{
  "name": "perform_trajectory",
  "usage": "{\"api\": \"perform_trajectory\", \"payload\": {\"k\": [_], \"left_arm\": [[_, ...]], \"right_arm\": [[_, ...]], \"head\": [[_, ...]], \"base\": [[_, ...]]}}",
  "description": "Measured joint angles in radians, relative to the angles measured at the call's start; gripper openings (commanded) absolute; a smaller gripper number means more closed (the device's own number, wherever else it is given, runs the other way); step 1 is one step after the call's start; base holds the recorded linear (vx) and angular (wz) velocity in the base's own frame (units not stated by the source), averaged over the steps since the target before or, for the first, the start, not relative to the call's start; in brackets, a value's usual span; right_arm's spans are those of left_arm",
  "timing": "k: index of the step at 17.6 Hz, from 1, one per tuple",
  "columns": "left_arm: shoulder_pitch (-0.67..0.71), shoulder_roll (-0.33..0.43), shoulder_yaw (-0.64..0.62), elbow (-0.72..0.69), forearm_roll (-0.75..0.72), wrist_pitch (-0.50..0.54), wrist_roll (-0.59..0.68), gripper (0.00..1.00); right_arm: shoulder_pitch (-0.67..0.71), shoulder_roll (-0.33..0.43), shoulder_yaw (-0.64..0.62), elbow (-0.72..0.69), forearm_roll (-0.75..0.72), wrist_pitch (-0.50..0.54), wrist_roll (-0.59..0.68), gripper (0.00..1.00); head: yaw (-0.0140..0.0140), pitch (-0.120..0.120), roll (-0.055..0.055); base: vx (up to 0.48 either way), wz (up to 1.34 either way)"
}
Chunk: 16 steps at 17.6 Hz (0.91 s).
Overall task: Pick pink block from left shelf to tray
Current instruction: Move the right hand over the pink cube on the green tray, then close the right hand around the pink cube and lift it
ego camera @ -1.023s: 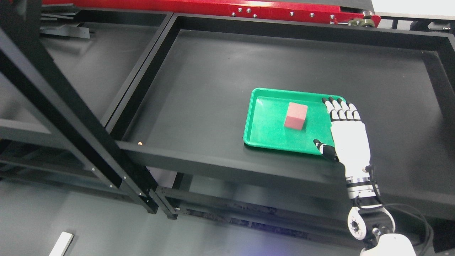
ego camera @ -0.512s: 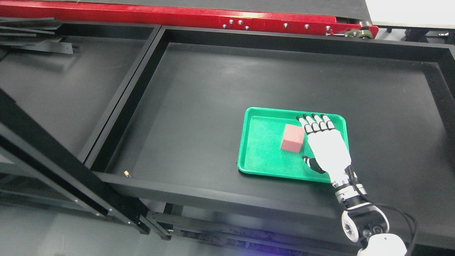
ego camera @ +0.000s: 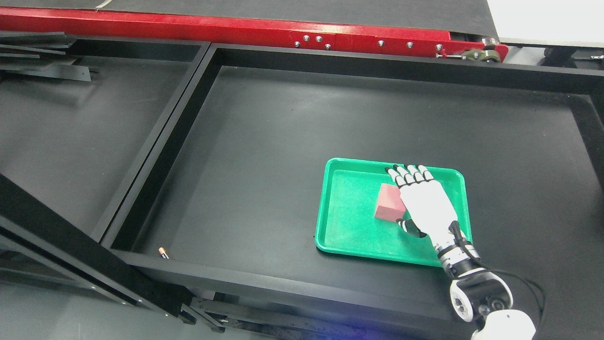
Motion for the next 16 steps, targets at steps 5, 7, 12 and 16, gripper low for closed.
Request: {"api": "perform_trajectory", "payload": {"k": [5, 7, 12, 16], "left_arm": [[0.0, 0.0, 0.0, 0.0, 0.0, 0.0, 0.0, 1.0], [0.0, 0.0, 0.0, 0.0, 0.0, 0.0, 0.0, 1.0], [0.0, 0.0, 0.0, 0.0, 0.0, 0.0, 0.0, 1.0], [0.0, 0.0, 0.0, 0.0, 0.0, 0.0, 0.0, 1.0]], "right_arm": [[-0.028, 0.002, 0.002, 0.017, -0.034, -0.002, 0.051, 0.99], [-0.034, 0.002, 0.003, 0.025, -0.04, -0.003, 0.065, 0.99], [-0.043, 0.002, 0.004, 0.046, -0.049, -0.005, 0.125, 0.99], [-0.046, 0.001, 0.005, 0.062, -0.051, -0.006, 0.16, 0.99]], "head": [[0.0, 0.0, 0.0], [0.0, 0.0, 0.0], [0.0, 0.0, 0.0], [0.0, 0.0, 0.0]], "base": [[0.039, 0.04], [0.033, 0.02], [0.015, 0.0], [0.0, 0.0]]}}
